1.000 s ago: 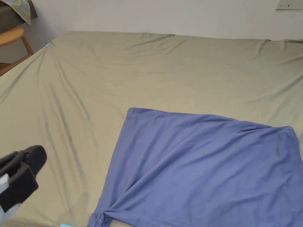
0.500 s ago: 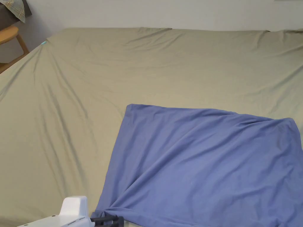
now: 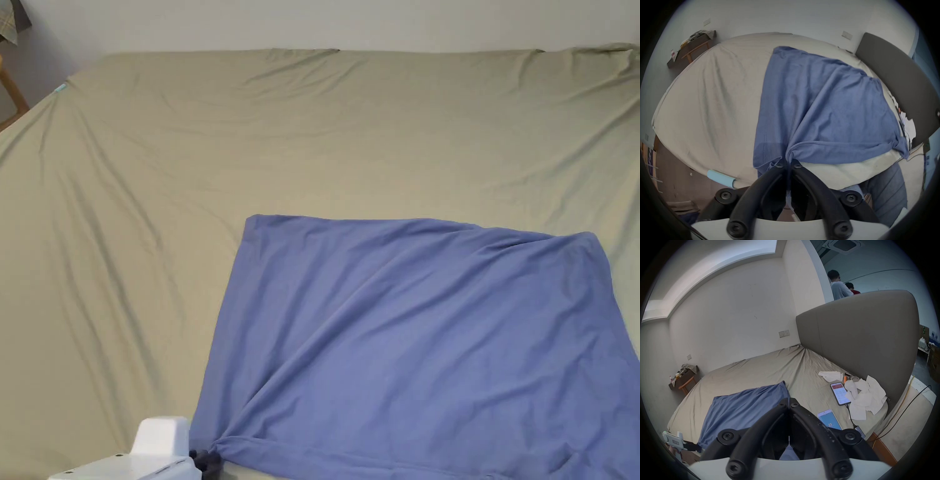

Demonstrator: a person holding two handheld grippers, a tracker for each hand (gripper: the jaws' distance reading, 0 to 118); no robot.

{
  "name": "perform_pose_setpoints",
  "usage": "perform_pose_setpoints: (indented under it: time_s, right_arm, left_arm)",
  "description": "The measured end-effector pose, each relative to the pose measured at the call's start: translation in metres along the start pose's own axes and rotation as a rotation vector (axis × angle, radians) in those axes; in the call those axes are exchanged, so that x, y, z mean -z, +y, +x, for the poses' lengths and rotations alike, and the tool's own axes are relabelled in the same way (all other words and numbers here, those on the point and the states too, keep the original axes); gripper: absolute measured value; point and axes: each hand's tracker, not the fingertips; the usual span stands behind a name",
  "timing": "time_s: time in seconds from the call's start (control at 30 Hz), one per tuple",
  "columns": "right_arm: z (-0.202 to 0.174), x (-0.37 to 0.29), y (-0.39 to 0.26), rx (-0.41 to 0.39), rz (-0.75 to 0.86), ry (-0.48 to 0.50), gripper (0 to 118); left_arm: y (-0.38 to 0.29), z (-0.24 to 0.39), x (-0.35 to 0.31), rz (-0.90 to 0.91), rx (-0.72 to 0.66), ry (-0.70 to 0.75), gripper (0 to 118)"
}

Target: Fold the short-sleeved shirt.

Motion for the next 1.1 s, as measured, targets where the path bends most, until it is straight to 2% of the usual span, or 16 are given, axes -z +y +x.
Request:
perform_pose_setpoints:
  time_s: [0.17, 0.27, 0.33, 0.37, 0.4, 0.43, 0.47, 0.5, 0.6, 0.7, 0.77, 0.83, 0.9, 0.93, 1.03, 1.1]
  right_arm:
    - [0.010, 0.035, -0.046, -0.030, -0.202, 0.009, 0]
    - [0.019, 0.055, -0.079, -0.031, -0.295, -0.035, 0]
    - [0.034, 0.064, -0.096, 0.029, -0.331, 0.009, 5]
    - [0.036, 0.069, -0.100, 0.031, -0.372, 0.059, 36]
    - [0.038, 0.074, -0.103, -0.028, -0.411, 0.064, 100]
    - [0.037, 0.080, -0.110, -0.066, -0.445, 0.064, 118]
    - [0.036, 0.086, -0.116, -0.094, -0.510, 0.060, 111]
    - [0.040, 0.087, -0.120, -0.087, -0.430, 0.179, 101]
    - [0.048, 0.084, -0.137, -0.096, -0.523, 0.112, 101]
    - [0.054, 0.086, -0.147, -0.077, -0.564, 0.128, 96]
    - [0.066, 0.090, -0.157, -0.050, -0.633, 0.106, 70]
    - [0.056, 0.077, -0.150, -0.118, -0.515, 0.099, 8]
    - [0.063, 0.077, -0.146, -0.044, -0.539, 0.115, 3]
    - [0.065, 0.078, -0.144, -0.046, -0.547, 0.120, 3]
    - [0.043, 0.066, -0.126, -0.201, -0.452, 0.085, 3]
    - [0.030, 0.062, -0.109, -0.184, -0.401, 0.097, 3]
  left_arm:
    - [0.004, -0.004, -0.023, 0.105, -0.092, -0.037, 3]
    - [0.009, 0.002, -0.030, 0.130, -0.092, -0.045, 3]
    - [0.012, 0.004, -0.033, 0.139, -0.087, -0.045, 2]
    - [0.013, 0.003, -0.033, 0.143, -0.080, -0.036, 3]
    - [0.014, 0.003, -0.032, 0.139, -0.082, -0.037, 3]
    - [0.014, 0.002, -0.032, 0.135, -0.089, -0.041, 2]
    - [0.013, 0.002, -0.032, 0.135, -0.095, -0.047, 3]
    - [0.013, 0.002, -0.032, 0.136, -0.095, -0.048, 3]
    - [0.011, 0.004, -0.032, 0.129, -0.090, -0.039, 3]
    - [0.009, 0.009, -0.035, 0.127, -0.098, -0.043, 3]
    - [0.009, 0.012, -0.034, 0.123, -0.100, -0.041, 3]
    - [0.010, 0.012, -0.037, 0.124, -0.098, -0.041, 3]
    - [0.010, 0.013, -0.038, 0.126, -0.098, -0.039, 3]
    - [0.010, 0.012, -0.039, 0.128, -0.100, -0.036, 3]
    - [0.012, 0.017, -0.047, 0.156, -0.104, -0.040, 3]
    - [0.017, 0.019, -0.055, 0.211, -0.090, -0.017, 3]
